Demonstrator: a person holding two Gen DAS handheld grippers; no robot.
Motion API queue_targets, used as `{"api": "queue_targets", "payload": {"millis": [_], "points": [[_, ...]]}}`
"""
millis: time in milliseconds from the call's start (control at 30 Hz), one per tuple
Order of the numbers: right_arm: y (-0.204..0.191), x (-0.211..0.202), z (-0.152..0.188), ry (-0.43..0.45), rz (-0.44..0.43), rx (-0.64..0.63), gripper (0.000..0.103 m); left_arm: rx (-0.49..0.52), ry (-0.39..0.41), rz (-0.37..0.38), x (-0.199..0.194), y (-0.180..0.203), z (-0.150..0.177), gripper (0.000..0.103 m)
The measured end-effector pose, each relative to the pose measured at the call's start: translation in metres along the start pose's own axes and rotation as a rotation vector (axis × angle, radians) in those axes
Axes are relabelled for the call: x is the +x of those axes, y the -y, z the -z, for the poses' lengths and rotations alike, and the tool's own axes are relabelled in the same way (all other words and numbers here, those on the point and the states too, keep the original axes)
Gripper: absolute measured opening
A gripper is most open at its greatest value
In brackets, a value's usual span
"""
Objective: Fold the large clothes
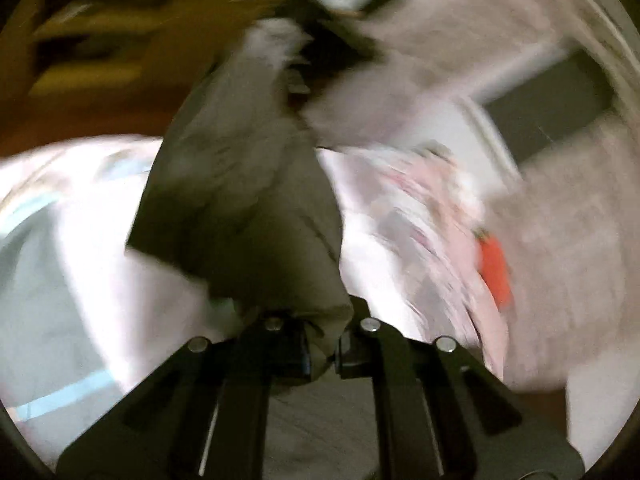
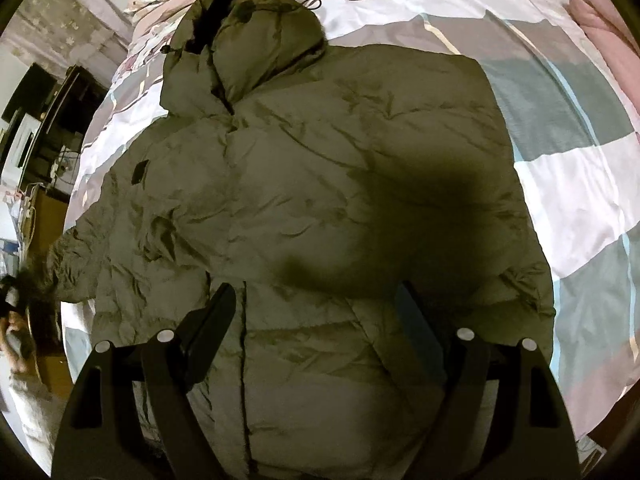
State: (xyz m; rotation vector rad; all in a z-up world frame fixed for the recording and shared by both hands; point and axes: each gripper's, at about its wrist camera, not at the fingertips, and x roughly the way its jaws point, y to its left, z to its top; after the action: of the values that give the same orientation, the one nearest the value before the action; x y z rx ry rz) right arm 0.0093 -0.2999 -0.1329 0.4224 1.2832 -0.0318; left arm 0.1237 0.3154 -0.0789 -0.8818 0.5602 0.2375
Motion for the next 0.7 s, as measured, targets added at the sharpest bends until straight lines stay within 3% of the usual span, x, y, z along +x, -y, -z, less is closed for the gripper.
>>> {"api": "queue_targets", "payload": {"millis": [67,200,233,300,333,367,400,433,467,567,633,700], "points": [[0.001,-0.001,-0.001,0.001,-0.014,0.012,0.083,0.158,-0.033,0.074,-0.005,0.050,0.022,0.007],[0.001,-0.002,-0.003,0.007,-0.014,0.018,0.083,0.611,-0.140,0.191,-0.009,0.152,0.127,0.008],[0.001,-0.002,-0.003,0.005,-0.016,0.021,0.083,0.674,-0.190,0.231,-0.007,0.165,0.150,0.009],[0.003,0.000,-0.005,-0.004,-0.018,0.028,0.083,0.817,-0.382,0.328,0.003,0.192,0.210,0.013],[0.005,0.001,-0.005,-0.012,-0.020,0.033,0.083,0.867,-0.457,0.346,0.006,0.199,0.234,0.022],[0.007,0.002,-0.006,-0.021,-0.026,0.046,0.083,0.897,-0.497,0.366,0.005,0.201,0.249,0.044],[0.009,0.002,-0.007,-0.025,-0.030,0.056,0.083,0.924,-0.515,0.384,0.004,0.203,0.257,0.060],[0.013,0.003,-0.008,-0.031,-0.042,0.074,0.083,0.951,-0.504,0.387,0.000,0.206,0.263,0.088],[0.016,0.002,-0.009,-0.035,-0.061,0.093,0.083,0.976,-0.450,0.379,-0.005,0.207,0.262,0.095],[0.028,0.001,-0.011,-0.027,-0.184,0.179,0.088,0.959,-0.378,0.325,-0.008,0.198,0.249,0.097],[0.027,0.006,-0.010,-0.024,-0.246,0.211,0.089,0.845,-0.399,0.223,0.013,0.185,0.233,0.097],[0.015,0.022,-0.007,-0.062,-0.274,0.193,0.089,0.729,-0.484,0.104,0.044,0.163,0.217,0.097]]}}
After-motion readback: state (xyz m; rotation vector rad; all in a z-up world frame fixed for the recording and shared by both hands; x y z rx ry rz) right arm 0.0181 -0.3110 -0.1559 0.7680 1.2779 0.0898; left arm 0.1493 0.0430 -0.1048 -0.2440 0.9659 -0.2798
